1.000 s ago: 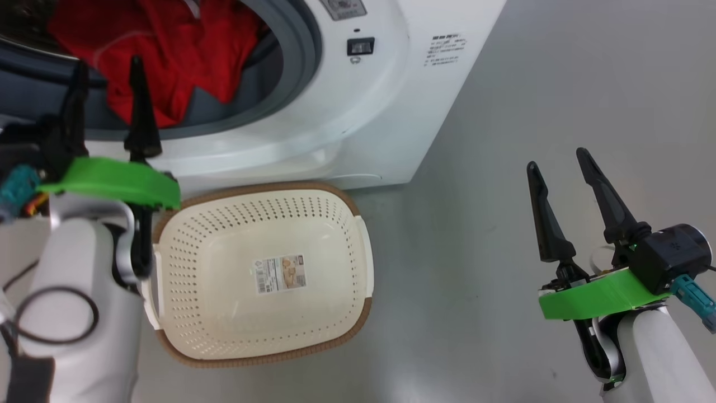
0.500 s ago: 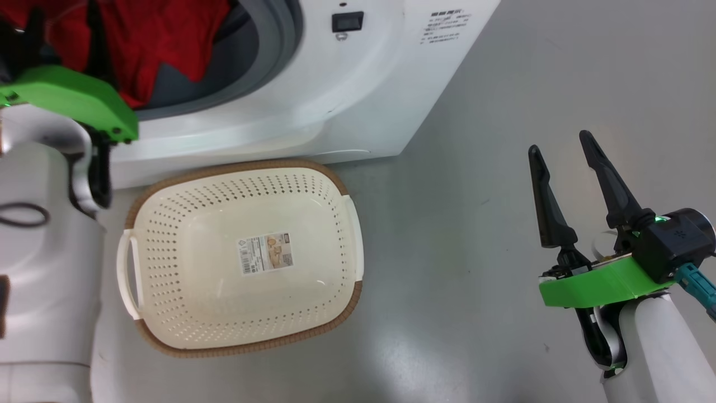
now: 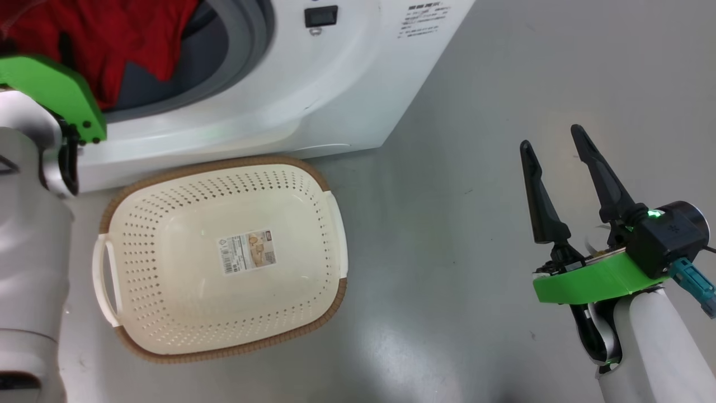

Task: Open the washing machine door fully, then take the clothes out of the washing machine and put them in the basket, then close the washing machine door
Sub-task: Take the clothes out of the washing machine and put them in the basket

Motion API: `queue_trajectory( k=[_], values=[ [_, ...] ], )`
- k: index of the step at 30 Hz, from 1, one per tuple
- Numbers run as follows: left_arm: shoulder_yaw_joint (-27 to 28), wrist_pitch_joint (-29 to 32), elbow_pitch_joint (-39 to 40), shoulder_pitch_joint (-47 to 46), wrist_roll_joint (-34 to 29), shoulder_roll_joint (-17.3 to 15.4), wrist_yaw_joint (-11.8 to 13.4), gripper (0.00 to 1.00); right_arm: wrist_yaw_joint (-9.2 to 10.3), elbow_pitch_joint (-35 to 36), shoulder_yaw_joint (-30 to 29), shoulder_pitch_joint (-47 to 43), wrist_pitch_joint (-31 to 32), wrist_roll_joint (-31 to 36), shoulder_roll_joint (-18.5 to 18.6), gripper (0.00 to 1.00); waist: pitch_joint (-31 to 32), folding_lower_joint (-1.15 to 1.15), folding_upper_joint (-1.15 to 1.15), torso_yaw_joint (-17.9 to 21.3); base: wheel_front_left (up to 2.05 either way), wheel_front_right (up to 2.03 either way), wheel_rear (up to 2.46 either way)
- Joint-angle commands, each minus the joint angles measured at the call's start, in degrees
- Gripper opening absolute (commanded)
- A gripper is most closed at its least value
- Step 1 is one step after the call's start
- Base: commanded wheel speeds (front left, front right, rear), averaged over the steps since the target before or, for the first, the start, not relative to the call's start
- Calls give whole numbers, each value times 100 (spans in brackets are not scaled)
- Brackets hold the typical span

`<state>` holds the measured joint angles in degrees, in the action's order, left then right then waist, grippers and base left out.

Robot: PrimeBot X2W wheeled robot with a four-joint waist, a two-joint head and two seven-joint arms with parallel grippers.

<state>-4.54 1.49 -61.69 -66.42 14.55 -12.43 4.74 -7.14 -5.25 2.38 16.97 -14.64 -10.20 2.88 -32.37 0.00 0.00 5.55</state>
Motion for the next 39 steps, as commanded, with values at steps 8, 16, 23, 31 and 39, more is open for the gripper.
queue_trajectory(
  k=[8, 16, 23, 31, 39],
  values=[
    [-143, 251, -477, -327, -200, -510, 170, 100, -35, 138, 127, -3, -36, -124, -1, 100, -136, 0, 0, 146, 0, 0, 0],
    [-205, 163, -727, -436, -189, -531, 212, 100, -35, 137, 138, -7, -36, -159, -1, 100, -203, 0, 0, 154, 0, 0, 0],
    [-291, -19, -839, -497, -181, -500, 179, 23, -35, 102, 139, 13, -36, -170, -1, 100, -188, 0, 0, 116, 0, 0, 0],
    [-288, -521, -783, -579, -70, -428, 99, 0, -35, 62, 141, 9, -36, -195, -1, 100, -134, 0, 0, 73, 0, 0, 0],
    [-198, -1142, -616, -574, 154, -301, -115, 0, -35, 19, 126, -1, -36, -203, -1, 100, -25, 0, 0, 18, 0, 0, 0]
  ],
)
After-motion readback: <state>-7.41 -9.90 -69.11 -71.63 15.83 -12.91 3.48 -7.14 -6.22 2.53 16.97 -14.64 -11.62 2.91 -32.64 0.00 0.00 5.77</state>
